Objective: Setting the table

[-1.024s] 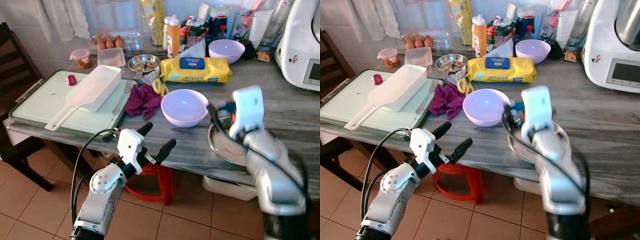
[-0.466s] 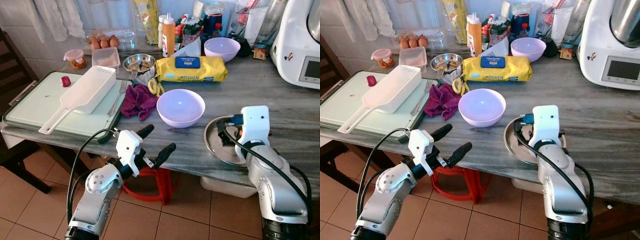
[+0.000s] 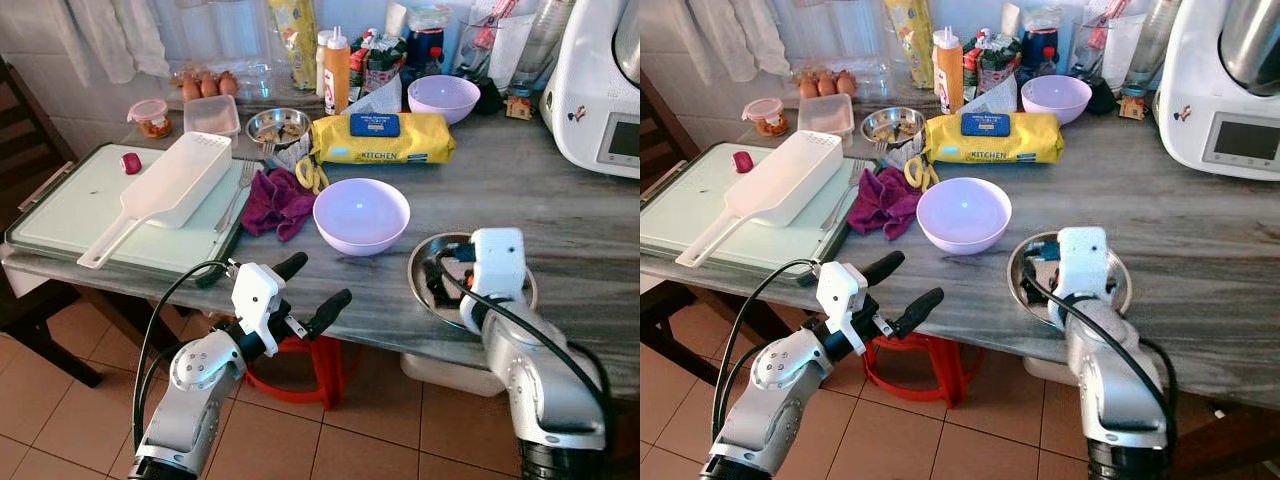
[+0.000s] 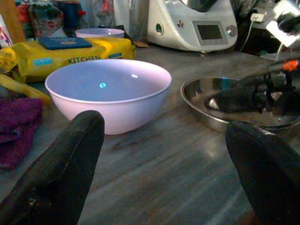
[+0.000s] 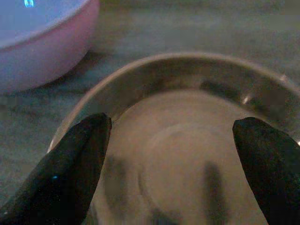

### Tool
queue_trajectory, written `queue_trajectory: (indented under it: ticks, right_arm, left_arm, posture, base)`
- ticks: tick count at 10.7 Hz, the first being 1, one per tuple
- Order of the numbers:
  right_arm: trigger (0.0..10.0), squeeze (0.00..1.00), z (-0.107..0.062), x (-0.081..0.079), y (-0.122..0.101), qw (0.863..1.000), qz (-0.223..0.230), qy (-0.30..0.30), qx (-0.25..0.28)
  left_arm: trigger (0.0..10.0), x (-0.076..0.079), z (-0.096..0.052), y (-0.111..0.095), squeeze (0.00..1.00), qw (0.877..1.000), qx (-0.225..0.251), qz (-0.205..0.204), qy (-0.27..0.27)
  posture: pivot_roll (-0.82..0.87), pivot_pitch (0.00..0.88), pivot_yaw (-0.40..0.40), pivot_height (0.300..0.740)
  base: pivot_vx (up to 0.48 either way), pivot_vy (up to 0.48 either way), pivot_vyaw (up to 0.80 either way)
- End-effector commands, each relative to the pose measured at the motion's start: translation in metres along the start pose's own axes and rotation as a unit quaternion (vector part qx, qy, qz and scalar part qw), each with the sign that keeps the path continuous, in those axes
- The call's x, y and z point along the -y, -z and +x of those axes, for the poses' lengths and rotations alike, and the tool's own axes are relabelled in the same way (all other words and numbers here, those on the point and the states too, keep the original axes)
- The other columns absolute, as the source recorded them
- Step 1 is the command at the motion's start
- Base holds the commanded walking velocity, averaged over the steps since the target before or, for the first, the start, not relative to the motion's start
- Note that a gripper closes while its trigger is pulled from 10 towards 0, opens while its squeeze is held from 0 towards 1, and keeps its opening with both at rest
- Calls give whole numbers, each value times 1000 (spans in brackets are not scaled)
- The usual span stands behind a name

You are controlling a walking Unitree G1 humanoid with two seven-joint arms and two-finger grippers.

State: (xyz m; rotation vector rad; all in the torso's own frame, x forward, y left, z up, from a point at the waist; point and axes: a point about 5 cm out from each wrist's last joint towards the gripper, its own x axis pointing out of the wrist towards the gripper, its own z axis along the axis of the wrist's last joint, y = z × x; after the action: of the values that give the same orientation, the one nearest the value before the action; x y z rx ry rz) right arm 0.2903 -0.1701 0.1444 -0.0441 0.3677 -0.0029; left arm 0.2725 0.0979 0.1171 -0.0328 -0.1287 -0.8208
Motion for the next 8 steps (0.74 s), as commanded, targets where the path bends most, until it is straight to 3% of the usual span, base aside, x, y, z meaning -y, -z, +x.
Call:
queue_trajectory:
  ticks: [1, 5, 8]
  right_arm:
    - [10000, 1000, 1, -1, 6, 1000, 6, -2, -16]
    - [10000, 1000, 10, -5, 16, 999, 31, -14, -35]
    - [10000, 1000, 17, -3, 9, 999, 34, -14, -21]
  left_arm:
    - [10000, 0, -2, -2, 0, 1000, 0, 3, 7]
    - [10000, 0, -2, -1, 0, 1000, -1, 3, 4]
    - [10000, 0, -1, -1, 0, 1000, -1, 4, 1]
  posture:
    - [-228, 100, 70, 740]
    - [-216, 96, 69, 740]
    - [-215, 93, 65, 740]
  base:
    - [0, 0, 0]
    - [0, 0, 0]
    - [0, 0, 0]
